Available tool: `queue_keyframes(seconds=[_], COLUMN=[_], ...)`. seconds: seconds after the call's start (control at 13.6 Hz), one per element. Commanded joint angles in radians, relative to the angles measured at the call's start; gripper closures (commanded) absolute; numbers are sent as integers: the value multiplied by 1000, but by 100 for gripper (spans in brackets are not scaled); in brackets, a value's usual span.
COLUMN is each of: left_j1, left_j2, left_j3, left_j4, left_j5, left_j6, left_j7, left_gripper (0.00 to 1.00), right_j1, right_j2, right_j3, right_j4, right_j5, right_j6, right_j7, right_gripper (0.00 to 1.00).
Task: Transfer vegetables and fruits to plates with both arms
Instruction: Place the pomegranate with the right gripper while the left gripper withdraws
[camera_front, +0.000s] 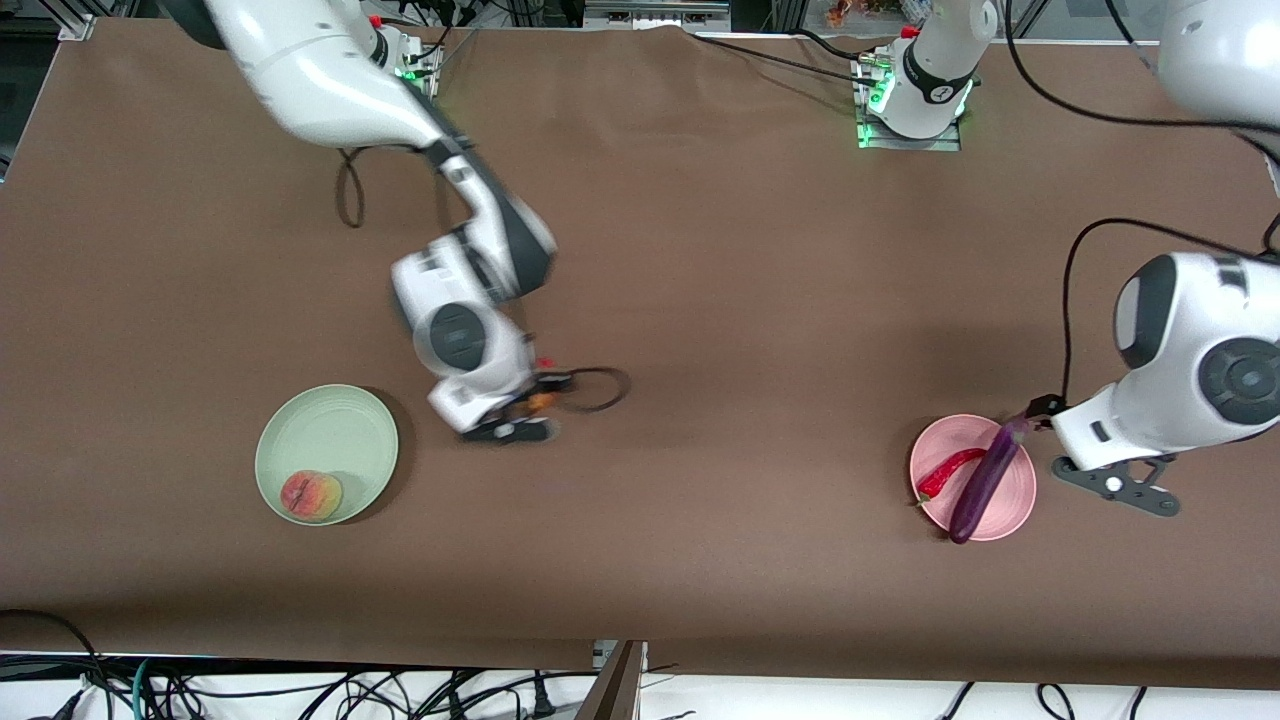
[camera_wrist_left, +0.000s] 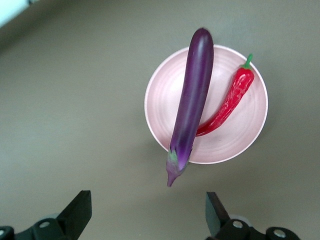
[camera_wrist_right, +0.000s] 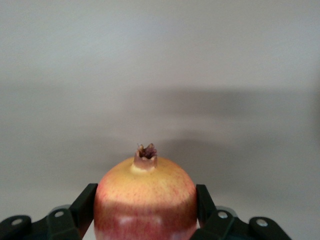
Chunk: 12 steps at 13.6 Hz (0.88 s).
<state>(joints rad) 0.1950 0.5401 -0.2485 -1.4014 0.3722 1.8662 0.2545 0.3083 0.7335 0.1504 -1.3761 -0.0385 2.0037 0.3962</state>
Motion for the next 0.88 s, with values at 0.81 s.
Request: queue_keyframes(seconds=[0.81], left_j1=[-248], left_j2=[-474], left_j3=[302], left_j4=[-221], left_j5=[-348], left_j6=[-138], left_j7=[-99], left_gripper=[0], right_j1=[-235], right_j2=[50], right_j3=[-103], right_j4=[-32], right_j5=[3], right_j6=[113], right_j7=[-419], right_gripper=[92])
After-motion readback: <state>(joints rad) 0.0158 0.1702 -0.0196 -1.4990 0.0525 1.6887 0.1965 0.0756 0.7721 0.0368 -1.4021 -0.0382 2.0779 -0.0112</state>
